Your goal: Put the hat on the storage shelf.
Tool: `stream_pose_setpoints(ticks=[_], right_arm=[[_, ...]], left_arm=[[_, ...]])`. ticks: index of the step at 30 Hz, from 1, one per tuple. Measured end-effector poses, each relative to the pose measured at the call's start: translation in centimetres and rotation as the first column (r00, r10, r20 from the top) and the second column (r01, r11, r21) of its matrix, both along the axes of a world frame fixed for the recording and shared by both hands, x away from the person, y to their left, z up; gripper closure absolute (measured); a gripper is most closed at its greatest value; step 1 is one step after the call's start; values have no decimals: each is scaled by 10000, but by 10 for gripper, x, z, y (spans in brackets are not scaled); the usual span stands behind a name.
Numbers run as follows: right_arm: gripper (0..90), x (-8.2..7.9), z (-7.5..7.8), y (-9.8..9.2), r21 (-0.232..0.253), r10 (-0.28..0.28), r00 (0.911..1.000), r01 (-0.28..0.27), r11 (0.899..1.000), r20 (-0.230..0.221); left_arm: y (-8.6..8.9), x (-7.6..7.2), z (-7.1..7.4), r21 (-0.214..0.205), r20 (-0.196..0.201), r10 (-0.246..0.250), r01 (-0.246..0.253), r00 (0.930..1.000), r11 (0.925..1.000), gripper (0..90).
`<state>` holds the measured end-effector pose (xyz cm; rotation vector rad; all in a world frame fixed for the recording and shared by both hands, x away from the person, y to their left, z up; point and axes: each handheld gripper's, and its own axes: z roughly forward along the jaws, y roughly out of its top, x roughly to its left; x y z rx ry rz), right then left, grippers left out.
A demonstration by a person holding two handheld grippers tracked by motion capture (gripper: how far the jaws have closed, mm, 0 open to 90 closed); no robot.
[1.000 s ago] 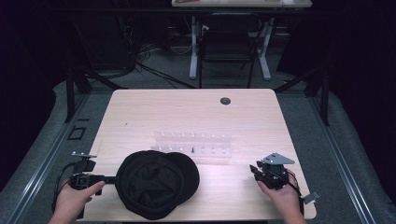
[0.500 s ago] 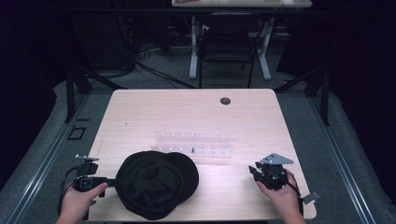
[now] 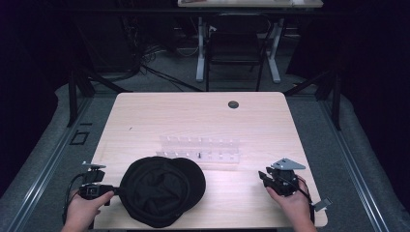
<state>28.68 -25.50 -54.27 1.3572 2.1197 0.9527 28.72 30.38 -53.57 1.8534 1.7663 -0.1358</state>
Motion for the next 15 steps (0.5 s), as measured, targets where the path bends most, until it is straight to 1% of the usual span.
stream_pose_setpoints(ticks=[3, 5, 8, 10, 11, 13, 14, 15], right_arm=[[636, 0, 1, 0, -43, -37, 10000, 37, 10000, 54], [639, 0, 1, 1, -24, -68, 9999, 68, 10000, 115], [642, 0, 0, 1, 104, -9, 10000, 9, 9999, 39], [643, 0, 0, 1, 49, 24, 10000, -24, 10000, -23], [643, 0, 0, 1, 94, 16, 10000, -16, 10000, -6], [641, 0, 0, 0, 38, 22, 10000, -22, 10000, -22], [639, 0, 0, 0, 35, 13, 10000, -13, 10000, -13], [638, 0, 0, 0, 47, 15, 10000, -15, 10000, -3]], left_arm=[[1, 1, -1, -35, -97, -15, 14, 10000, 10000, 795], [1, 2, 0, -158, -184, 42, -45, 9998, 9999, 810], [2, 2, 0, -200, -160, 107, -110, 9998, 9997, 827], [3, 3, 1, -226, -235, 5, -10, 9997, 9997, 835], [4, 3, 1, -370, -244, 7, -16, 9997, 9993, 838], [5, 4, 2, -494, -338, 55, -71, 9994, 9988, 842], [6, 4, 2, -574, -372, -23, 2, 9993, 9984, 843], [6, 4, 2, -669, -406, 44, -72, 9992, 9977, 844]])
